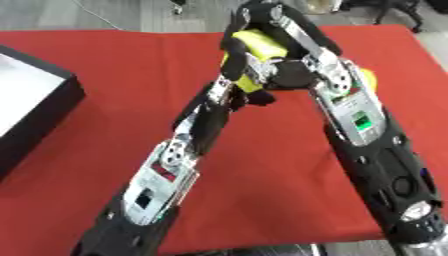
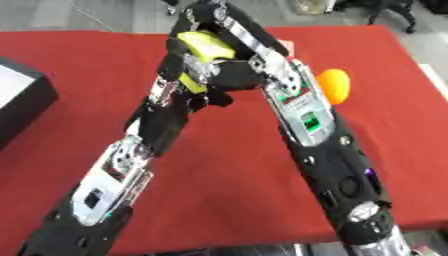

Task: Pick up the objects with one hand, pass them to the other hand, and then place them into the box on the other side of the table.

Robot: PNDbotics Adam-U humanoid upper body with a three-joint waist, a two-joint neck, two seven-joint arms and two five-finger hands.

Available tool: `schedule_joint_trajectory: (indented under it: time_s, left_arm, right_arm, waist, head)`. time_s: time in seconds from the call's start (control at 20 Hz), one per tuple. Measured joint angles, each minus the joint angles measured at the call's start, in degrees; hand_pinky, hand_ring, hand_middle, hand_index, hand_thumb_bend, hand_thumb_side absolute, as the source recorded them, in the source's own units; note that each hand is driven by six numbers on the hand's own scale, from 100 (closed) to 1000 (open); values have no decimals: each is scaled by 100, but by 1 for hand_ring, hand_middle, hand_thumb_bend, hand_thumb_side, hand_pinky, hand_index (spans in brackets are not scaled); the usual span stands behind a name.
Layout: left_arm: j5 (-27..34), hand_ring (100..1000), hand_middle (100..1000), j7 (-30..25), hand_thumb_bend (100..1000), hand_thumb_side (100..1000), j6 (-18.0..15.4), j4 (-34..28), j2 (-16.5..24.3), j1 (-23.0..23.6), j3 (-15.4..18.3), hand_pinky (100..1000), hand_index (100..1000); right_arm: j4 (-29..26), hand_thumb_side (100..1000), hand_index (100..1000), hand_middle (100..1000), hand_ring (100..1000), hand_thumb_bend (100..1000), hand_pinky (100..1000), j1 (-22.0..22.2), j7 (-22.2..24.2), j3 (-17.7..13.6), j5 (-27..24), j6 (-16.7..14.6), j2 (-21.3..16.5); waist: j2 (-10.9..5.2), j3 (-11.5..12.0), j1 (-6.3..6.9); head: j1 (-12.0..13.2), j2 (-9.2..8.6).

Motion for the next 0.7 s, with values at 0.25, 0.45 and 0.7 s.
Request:
schedule_joint_trajectory:
  time_s: [0.25, 0.45, 0.7]
  left_arm:
    - [4, 556, 524, 174, 314, 909, -19, 2, -5, 0, -3, 719, 706]
    - [76, 532, 497, 313, 244, 923, -28, 18, -53, 0, -5, 711, 677]
    - [245, 533, 496, 465, 219, 934, -47, 30, -99, 1, -24, 712, 674]
  right_arm:
    - [32, 485, 338, 236, 195, 100, 242, 15, -11, -15, -35, -3, 4]
    - [34, 546, 364, 259, 219, 100, 268, 15, -37, -17, -82, 23, 7]
    - [38, 867, 399, 290, 246, 100, 300, 25, -181, -42, -193, 134, 20]
  waist:
    - [1, 0, -2]
    - [1, 0, -2]
    - [4, -3, -2]
  head:
    - [1, 0]
    - [1, 0]
    - [2, 0]
